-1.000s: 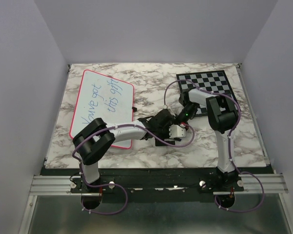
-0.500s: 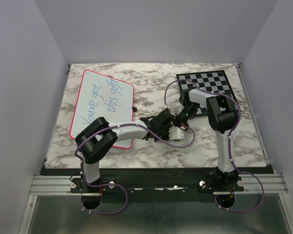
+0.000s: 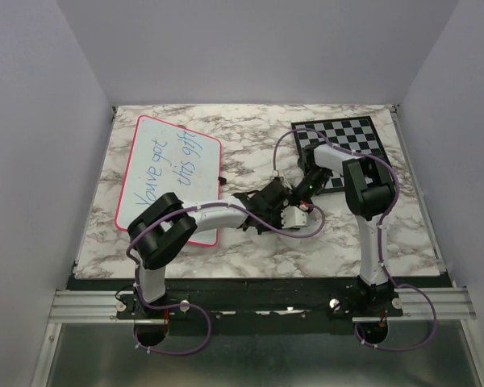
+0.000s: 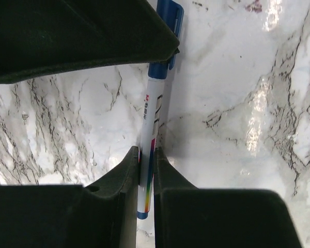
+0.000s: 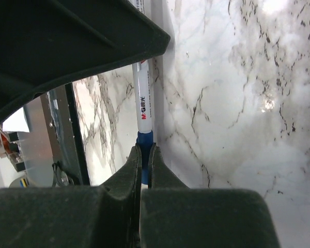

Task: Write a sentence on the whiteboard
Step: Insert the whiteboard marker without the cap into the pen cap.

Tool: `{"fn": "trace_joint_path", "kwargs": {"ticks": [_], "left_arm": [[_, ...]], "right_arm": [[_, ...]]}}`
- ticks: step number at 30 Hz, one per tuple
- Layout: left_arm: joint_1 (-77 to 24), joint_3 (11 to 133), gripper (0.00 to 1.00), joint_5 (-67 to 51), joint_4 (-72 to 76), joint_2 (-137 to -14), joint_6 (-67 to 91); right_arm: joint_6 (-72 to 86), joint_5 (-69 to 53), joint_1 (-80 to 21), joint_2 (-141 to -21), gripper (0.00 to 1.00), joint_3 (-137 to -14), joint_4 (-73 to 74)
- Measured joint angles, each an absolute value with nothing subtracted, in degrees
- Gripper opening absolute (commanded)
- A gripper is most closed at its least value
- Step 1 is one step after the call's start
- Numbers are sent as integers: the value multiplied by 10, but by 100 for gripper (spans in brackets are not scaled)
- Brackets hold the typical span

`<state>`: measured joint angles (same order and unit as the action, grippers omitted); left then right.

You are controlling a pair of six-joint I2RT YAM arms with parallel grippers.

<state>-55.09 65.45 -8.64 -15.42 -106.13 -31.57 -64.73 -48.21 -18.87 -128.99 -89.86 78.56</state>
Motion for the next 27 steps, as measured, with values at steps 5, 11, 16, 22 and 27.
{"fn": "trace_joint_path", "kwargs": {"ticks": [5, 11, 16, 22, 27], "left_arm": [[-551, 680, 9, -98, -158, -1080, -291], [-549, 706, 9, -113, -160, -1100, -264], [-549, 716, 12, -120, -159, -1108, -243], [-549, 711, 52, -117, -140, -1108, -231], [-561, 651, 83, -102, -24, -1087, -210]], "right_arm": [[-645, -466, -180, -1290, 1, -899, 792], [-645, -451, -173, -1289, 0, -900, 797], [-646, -438, -171, -1288, 1, -901, 802], [-638, -432, -171, -1282, 2, -894, 805], [-610, -459, -185, -1276, 3, -876, 782]]}}
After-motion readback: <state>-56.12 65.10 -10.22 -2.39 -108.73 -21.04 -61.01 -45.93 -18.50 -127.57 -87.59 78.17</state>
